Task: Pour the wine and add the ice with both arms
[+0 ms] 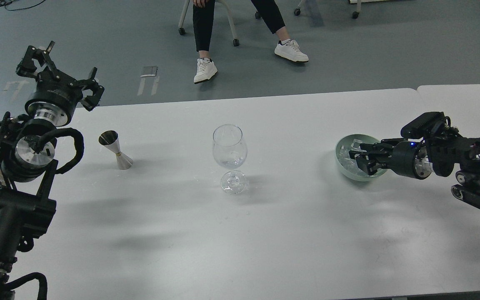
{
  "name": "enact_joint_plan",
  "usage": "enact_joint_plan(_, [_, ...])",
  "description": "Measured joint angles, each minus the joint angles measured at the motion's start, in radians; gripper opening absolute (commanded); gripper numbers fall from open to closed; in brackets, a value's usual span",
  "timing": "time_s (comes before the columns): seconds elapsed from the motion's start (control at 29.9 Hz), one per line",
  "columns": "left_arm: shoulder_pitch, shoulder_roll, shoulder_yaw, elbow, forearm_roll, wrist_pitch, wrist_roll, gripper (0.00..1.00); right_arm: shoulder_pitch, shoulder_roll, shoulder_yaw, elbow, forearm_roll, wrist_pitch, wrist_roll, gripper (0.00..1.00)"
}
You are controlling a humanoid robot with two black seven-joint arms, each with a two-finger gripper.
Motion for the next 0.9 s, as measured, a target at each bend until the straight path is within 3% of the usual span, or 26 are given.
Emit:
enact_joint_plan(0.03, [0.000, 0.000, 0.000, 0.001, 0.000, 0.000, 0.000, 0.96, 0.000, 0.000, 0.000, 0.000, 0.000, 0.000, 0.001, 0.37])
enact_joint_plan(0.13, [0.000, 0.000, 0.000, 0.002, 0.000, 0.000, 0.000, 0.96, 0.002, 0.000, 0.000, 0.002, 0.002, 0.000, 0.004, 0.17])
enact_joint_plan(0.17, [0.000, 0.000, 0.000, 0.002, 0.000, 0.000, 0.000, 0.96, 0.002, 0.000, 0.000, 0.003, 0.003, 0.000, 0.004, 0.16])
enact_joint_plan(0.67, [0.000, 0.003, -0.001, 0.002, 0.000, 0.000, 0.000, 0.96, 0.011, -0.076, 0.018, 0.050, 0.010, -0.034, 0.025, 0.17])
enact_joint_plan(0.9, [0.000, 0.004, -0.002, 0.002, 0.000, 0.000, 0.001, 0.96, 0.014, -0.130, 0.180, 0.098, 0.011, -0.035, 0.033, 0.17])
